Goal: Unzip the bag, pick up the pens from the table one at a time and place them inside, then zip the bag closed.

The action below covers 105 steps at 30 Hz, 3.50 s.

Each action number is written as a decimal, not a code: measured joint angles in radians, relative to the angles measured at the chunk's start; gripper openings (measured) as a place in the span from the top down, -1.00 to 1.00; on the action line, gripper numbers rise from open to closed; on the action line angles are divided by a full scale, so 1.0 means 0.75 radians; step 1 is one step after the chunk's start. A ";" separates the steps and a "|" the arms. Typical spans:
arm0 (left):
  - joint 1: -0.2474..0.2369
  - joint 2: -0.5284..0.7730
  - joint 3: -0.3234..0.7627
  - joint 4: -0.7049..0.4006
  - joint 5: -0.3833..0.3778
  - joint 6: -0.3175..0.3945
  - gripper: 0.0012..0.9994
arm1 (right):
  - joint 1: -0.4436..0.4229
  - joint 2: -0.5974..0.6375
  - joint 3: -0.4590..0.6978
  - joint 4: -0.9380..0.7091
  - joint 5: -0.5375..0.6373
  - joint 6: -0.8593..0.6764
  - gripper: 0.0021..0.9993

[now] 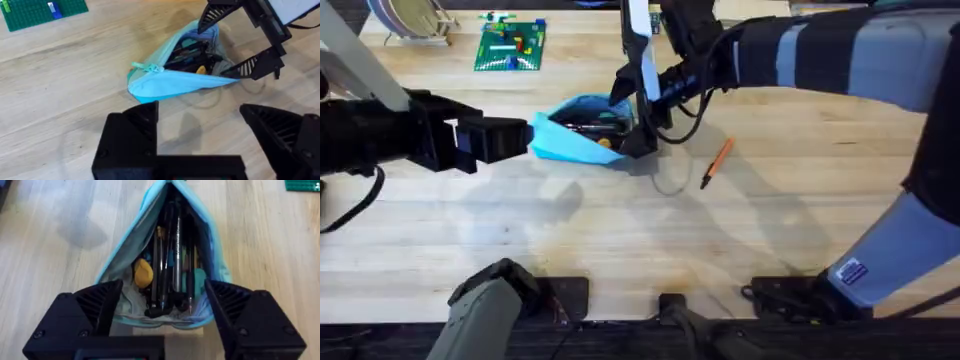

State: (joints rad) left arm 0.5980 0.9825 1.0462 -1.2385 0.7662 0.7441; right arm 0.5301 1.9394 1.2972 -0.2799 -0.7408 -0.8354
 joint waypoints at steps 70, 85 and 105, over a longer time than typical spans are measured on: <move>0.000 0.000 0.000 0.000 0.000 -0.001 -0.99 | 0.004 -0.643 -0.203 -0.965 1.270 2.644 -0.99; 0.000 0.000 0.000 0.000 0.000 -0.001 -0.99 | -0.080 -0.303 -0.263 -0.793 1.235 2.726 -0.92; 0.000 0.000 0.000 0.000 0.000 -0.001 -0.99 | -0.080 -0.291 -0.258 -0.746 1.217 2.736 0.92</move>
State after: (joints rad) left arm 0.5980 0.9828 1.0462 -1.2385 0.7662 0.7437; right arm 0.4702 1.7214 1.1034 -0.8394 0.1719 1.2164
